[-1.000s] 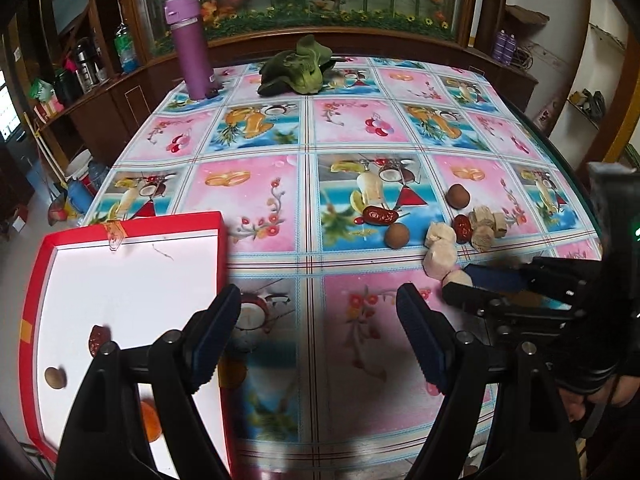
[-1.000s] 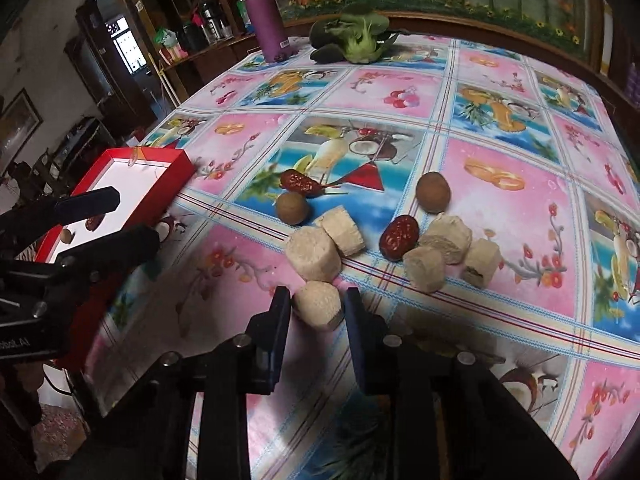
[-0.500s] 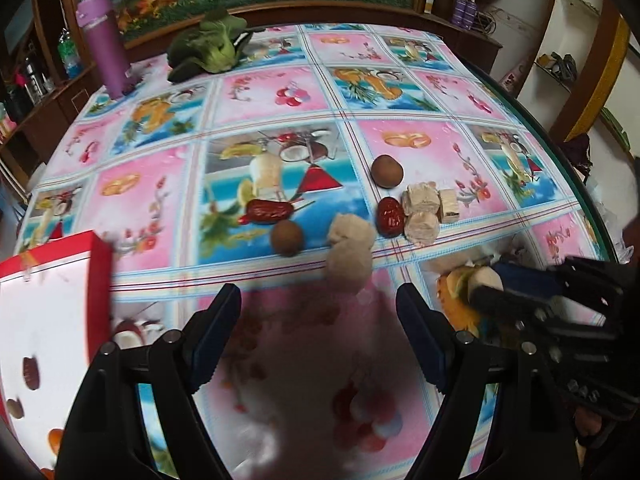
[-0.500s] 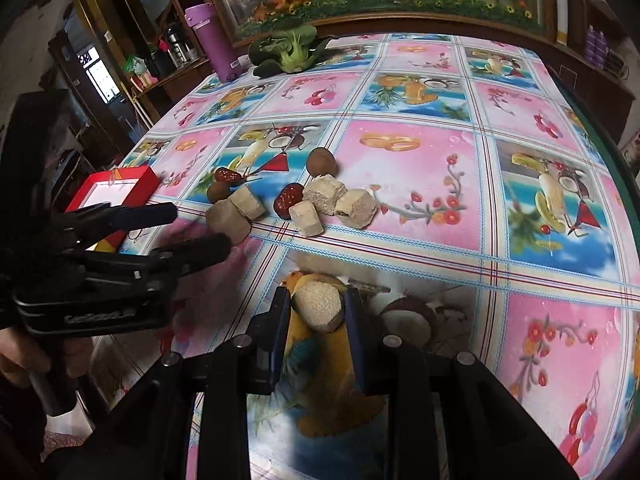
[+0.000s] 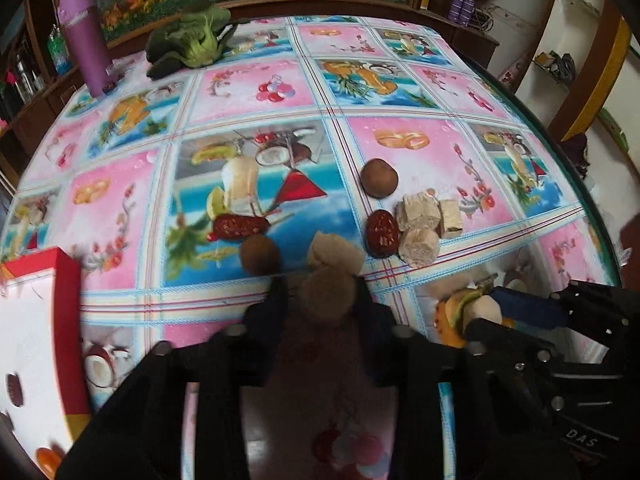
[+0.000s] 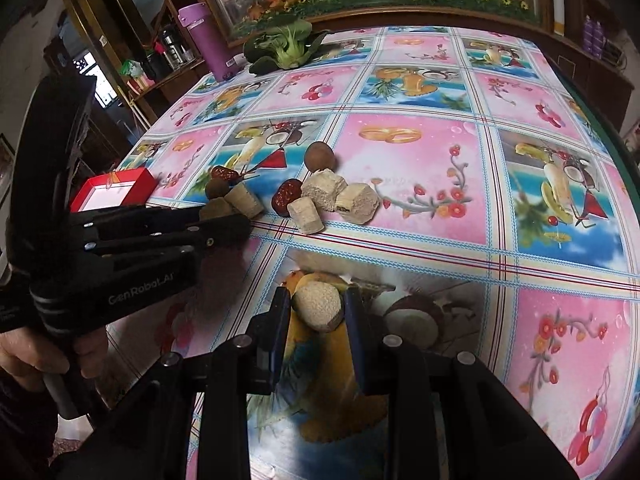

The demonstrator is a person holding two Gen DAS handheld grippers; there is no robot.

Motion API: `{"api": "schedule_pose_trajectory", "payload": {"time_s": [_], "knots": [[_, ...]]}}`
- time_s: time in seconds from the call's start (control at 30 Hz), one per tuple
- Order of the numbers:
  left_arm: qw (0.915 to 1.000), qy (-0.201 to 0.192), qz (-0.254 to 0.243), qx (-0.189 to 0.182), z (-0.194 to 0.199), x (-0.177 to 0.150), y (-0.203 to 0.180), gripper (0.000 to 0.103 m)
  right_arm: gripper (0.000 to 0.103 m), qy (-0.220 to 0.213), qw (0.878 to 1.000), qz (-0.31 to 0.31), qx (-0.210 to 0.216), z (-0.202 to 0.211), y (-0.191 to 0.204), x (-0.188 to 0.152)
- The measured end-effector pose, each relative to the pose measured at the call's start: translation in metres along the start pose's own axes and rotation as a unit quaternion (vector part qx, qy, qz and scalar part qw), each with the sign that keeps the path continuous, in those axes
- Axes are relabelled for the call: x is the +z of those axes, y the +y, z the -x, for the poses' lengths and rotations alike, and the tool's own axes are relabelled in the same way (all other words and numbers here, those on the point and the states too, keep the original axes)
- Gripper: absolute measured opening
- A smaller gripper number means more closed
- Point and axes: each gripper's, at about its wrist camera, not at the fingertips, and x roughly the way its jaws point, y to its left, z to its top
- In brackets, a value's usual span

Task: Organize fruits
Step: 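Grasp a round beige cake with the left gripper while the right grasps another beige cake, then carry both beige cakes over the white tray and open both grippers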

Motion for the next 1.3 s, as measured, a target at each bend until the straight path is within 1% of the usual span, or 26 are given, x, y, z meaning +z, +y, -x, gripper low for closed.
{"api": "schedule_pose_trajectory", "payload": {"time_s": [0.03, 0.2, 0.27, 0.37, 0.57, 0.67, 0.77, 1.03, 1.2, 1.3], "knots": [[1.0000, 0.000, -0.004, -0.003, 0.000, -0.001, 0.000, 0.027, 0.027, 0.001, 1.000, -0.002, 0.000, 0.000, 0.000, 0.000], [0.9999, -0.003, -0.009, -0.010, 0.009, -0.010, 0.001, 0.027, 0.027, -0.001, 1.000, 0.005, 0.004, 0.005, 0.012, 0.000], [0.9998, -0.008, -0.018, -0.004, 0.016, -0.016, 0.000, 0.027, 0.027, -0.010, 1.000, 0.010, 0.003, 0.009, 0.019, 0.001], [0.9993, -0.026, -0.026, 0.005, 0.036, -0.028, 0.001, 0.027, 0.027, -0.019, 1.000, 0.019, 0.003, 0.015, 0.031, 0.002], [0.9978, -0.057, -0.022, 0.027, 0.070, -0.048, 0.014, 0.028, 0.027, -0.026, 0.999, 0.037, 0.001, 0.018, 0.061, 0.002], [0.9966, -0.072, -0.016, 0.038, 0.085, -0.056, 0.022, 0.028, 0.027, -0.030, 0.998, 0.059, -0.004, 0.019, 0.081, -0.001], [0.9953, -0.085, -0.007, 0.045, 0.098, -0.064, 0.032, 0.028, 0.027, -0.029, 0.997, 0.071, 0.001, 0.019, 0.099, -0.004], [0.9932, -0.102, 0.013, 0.054, 0.118, -0.085, 0.052, 0.028, 0.027, -0.029, 0.995, 0.097, 0.002, 0.017, 0.133, -0.009], [0.9911, -0.113, 0.027, 0.065, 0.128, -0.096, 0.067, 0.028, 0.027, -0.034, 0.993, 0.112, 0.003, 0.018, 0.151, -0.005], [0.9892, -0.122, 0.041, 0.071, 0.137, -0.103, 0.080, 0.028, 0.027, -0.037, 0.992, 0.121, 0.010, 0.016, 0.166, 0.001]]}}
